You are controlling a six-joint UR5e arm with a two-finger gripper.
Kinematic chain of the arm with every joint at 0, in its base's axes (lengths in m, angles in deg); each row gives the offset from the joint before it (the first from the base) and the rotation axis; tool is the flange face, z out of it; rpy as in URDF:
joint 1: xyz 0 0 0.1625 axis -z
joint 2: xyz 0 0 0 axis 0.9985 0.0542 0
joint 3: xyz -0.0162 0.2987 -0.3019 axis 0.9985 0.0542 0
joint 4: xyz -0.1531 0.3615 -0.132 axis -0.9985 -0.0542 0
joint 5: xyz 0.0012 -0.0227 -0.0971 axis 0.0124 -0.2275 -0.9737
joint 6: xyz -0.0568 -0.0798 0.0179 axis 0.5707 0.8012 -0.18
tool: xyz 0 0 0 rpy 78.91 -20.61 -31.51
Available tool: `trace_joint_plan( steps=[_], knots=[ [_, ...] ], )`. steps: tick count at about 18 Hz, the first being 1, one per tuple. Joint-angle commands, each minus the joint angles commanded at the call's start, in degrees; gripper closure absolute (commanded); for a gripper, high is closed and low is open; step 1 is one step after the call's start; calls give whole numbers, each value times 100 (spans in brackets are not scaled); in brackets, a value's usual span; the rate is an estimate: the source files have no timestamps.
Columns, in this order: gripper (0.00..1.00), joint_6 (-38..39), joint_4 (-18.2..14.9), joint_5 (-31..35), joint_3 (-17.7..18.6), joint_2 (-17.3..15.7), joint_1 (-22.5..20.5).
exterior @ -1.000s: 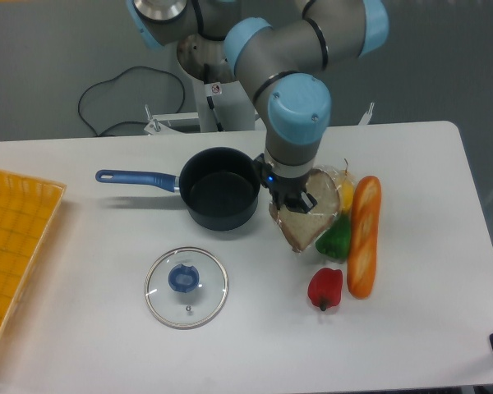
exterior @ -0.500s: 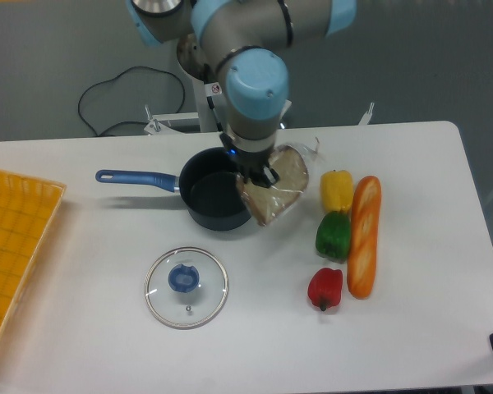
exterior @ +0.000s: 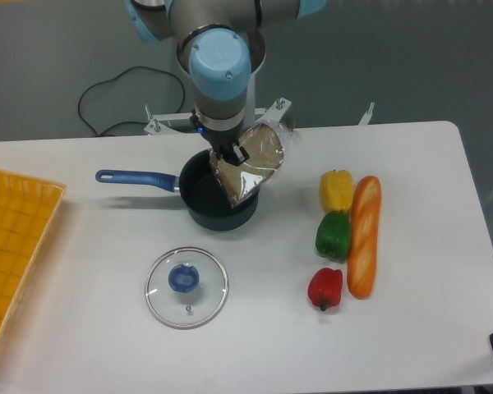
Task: Put the toast in the pot
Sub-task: 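Carry the bagged toast over the dark blue saucepan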
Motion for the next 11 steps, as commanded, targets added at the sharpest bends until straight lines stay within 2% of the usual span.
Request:
trace_joint_plan(
  steps=[3,11],
  knots=[
    [87,87,-97,184,17,44,79],
    [87,606,-79,282,0,263,298]
  ],
)
